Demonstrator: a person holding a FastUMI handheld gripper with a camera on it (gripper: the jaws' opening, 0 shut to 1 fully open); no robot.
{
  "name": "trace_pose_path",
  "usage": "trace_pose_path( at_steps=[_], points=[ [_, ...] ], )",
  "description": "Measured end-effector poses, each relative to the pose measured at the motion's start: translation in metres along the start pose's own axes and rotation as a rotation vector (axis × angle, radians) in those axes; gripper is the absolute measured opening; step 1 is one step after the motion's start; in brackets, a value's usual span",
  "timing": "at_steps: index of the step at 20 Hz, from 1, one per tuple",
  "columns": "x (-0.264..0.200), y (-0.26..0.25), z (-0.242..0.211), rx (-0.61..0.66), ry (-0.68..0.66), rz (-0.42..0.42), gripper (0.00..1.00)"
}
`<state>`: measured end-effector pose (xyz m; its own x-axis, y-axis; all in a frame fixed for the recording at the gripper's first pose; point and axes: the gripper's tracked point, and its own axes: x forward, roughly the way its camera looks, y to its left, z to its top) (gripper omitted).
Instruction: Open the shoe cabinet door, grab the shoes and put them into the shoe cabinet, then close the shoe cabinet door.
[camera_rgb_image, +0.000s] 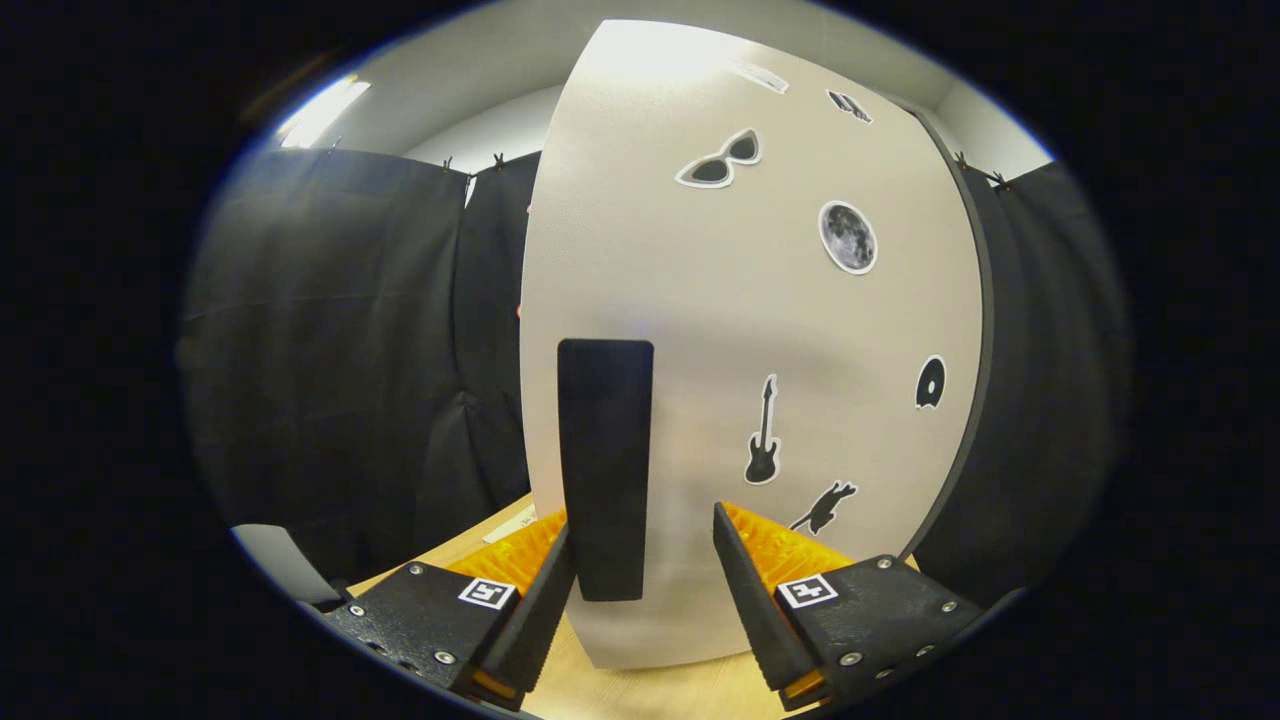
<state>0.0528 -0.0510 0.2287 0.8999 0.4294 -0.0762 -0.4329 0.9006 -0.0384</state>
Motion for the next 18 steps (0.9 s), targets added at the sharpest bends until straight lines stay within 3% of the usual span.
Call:
trace_pose_path(
  at_steps=[6,11,18],
  points=[
    [0.005,-0.003,0.002,0.019,-0.014,-0.035,0.81],
    [0.025,-0.006,0.002,-0.02,-0.05,-0.125,0.84],
    [0.037,-0.005,0.0,0.016,-0.068,-0.186,0.86]
  ],
)
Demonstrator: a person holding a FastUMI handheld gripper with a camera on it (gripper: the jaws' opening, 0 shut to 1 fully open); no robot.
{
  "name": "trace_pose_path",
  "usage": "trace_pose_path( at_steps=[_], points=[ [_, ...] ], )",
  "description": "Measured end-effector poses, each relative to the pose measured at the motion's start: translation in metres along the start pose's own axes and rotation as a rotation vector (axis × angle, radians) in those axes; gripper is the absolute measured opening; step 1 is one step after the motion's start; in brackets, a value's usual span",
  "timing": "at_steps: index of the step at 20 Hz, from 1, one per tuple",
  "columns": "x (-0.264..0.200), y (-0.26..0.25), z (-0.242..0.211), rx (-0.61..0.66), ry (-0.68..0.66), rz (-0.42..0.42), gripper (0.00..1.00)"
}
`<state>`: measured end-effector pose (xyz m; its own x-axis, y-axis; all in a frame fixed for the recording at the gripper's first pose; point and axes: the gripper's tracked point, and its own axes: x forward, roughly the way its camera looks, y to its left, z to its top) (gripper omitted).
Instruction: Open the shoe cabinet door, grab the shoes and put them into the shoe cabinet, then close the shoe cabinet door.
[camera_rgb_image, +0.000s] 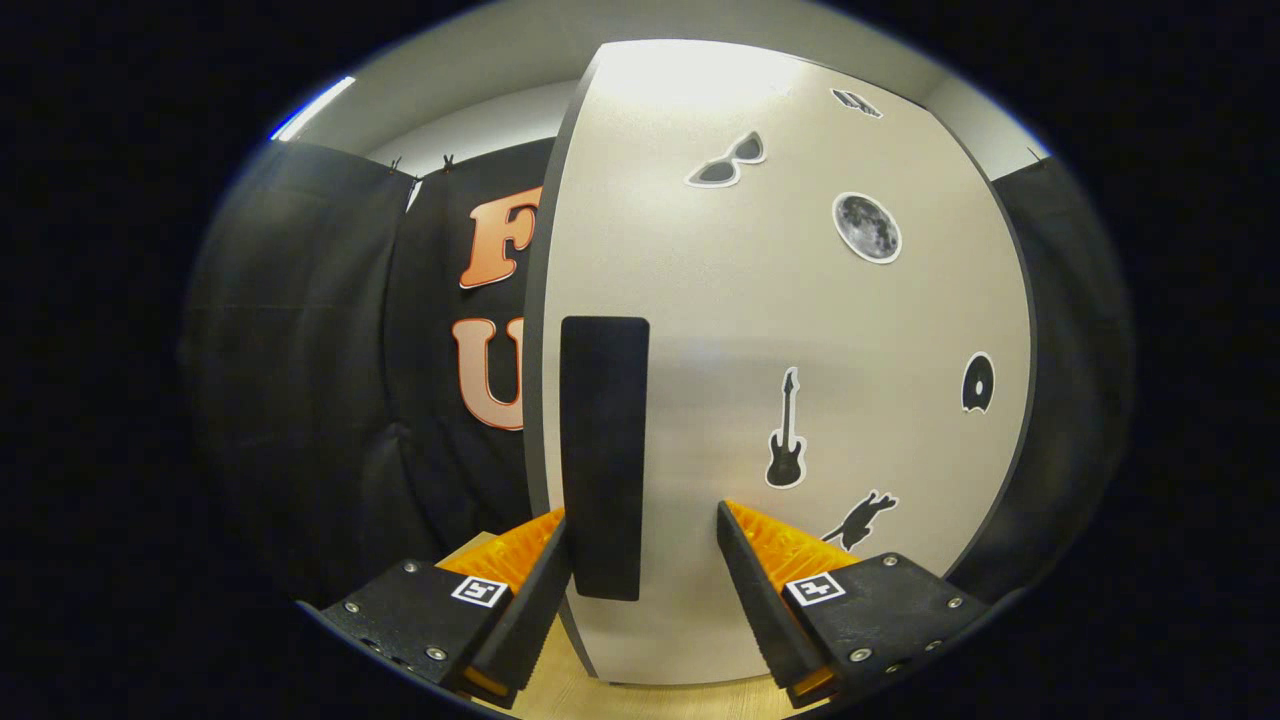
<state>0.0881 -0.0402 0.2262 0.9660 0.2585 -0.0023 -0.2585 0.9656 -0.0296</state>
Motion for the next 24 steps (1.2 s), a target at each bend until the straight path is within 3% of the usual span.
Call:
trace_pose_path(
  at_steps=[7,10,19,24],
  points=[
    [0.004,0.0,-0.001,-0.049,-0.029,-0.046,0.87],
    [-0.003,0.01,-0.01,0.001,-0.004,-0.008,0.87],
    [-0.078,-0.013,0.0,0.057,-0.017,-0.023,0.89],
    [-0.133,-0.043,-0.006,0.028,-0.005,-0.087,0.89]
  ],
)
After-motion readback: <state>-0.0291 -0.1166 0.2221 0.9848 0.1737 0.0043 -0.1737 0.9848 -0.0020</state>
